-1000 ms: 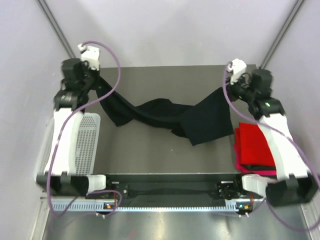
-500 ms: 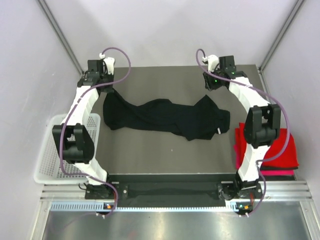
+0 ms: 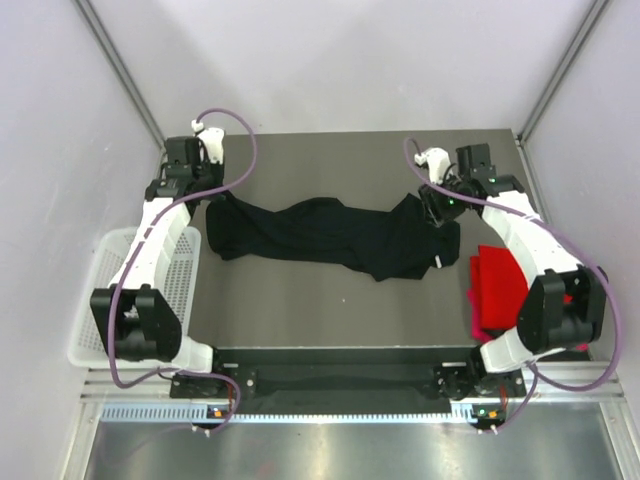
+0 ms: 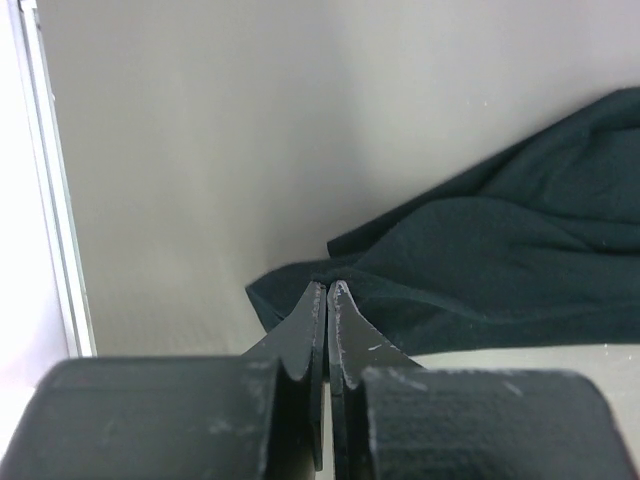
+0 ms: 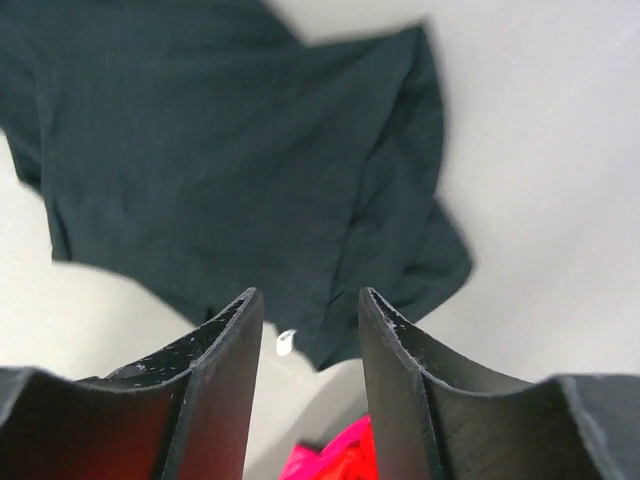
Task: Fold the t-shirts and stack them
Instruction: Flatten the tshirt out
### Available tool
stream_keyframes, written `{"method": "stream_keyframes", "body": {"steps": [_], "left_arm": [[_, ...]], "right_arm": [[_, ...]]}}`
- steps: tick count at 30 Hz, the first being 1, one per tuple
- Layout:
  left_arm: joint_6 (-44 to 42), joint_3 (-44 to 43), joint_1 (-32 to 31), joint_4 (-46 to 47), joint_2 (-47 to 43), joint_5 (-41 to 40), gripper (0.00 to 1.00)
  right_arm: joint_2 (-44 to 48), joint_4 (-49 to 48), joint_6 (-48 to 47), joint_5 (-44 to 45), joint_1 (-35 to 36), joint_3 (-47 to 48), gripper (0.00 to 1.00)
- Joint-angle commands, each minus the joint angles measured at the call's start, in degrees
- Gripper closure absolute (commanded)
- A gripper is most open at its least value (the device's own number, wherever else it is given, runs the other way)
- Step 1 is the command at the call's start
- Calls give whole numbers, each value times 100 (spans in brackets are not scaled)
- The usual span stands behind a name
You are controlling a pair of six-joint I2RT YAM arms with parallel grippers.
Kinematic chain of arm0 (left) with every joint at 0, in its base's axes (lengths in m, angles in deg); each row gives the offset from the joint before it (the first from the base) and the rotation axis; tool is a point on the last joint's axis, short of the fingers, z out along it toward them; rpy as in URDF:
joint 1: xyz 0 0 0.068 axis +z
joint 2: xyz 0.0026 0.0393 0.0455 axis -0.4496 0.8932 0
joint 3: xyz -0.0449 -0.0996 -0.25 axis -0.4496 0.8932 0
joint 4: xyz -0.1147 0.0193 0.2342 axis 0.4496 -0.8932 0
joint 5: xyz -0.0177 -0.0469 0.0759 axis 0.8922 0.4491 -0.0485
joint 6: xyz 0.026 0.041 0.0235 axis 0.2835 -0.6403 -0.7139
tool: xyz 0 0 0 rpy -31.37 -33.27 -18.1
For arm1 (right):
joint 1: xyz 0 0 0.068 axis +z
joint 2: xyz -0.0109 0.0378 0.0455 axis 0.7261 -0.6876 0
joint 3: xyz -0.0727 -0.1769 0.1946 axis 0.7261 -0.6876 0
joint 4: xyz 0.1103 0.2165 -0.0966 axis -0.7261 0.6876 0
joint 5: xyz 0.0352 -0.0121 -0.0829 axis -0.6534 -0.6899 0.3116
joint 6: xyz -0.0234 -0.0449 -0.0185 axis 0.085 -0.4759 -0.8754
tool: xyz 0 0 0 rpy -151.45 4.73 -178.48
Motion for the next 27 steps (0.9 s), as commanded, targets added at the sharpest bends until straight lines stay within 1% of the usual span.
{"method": "stream_keyframes", "body": {"steps": [1,2,4,8,20,27], "left_arm": [[72,169,-17,256,-297,109,100],[63,169,-8,229,-297,109,100],[45,213,-17,185,-349,109,100],[54,301,-8,264,-420,117,100],[71,318,-8,273,-420,126,100],[54,432,-8,334,-455,109,100]], "right_arm": [[-471,731,-98,-187,-25,138,56],[-664,767,-63,-196,-25,156,56],[-745,689,-71,-152,-34,78,56],[-999,653,-18,172,-33,33,56],[-1263,776,96,595,-95,-46,57],[-1386,767,131,613,-130,-72,57]]}}
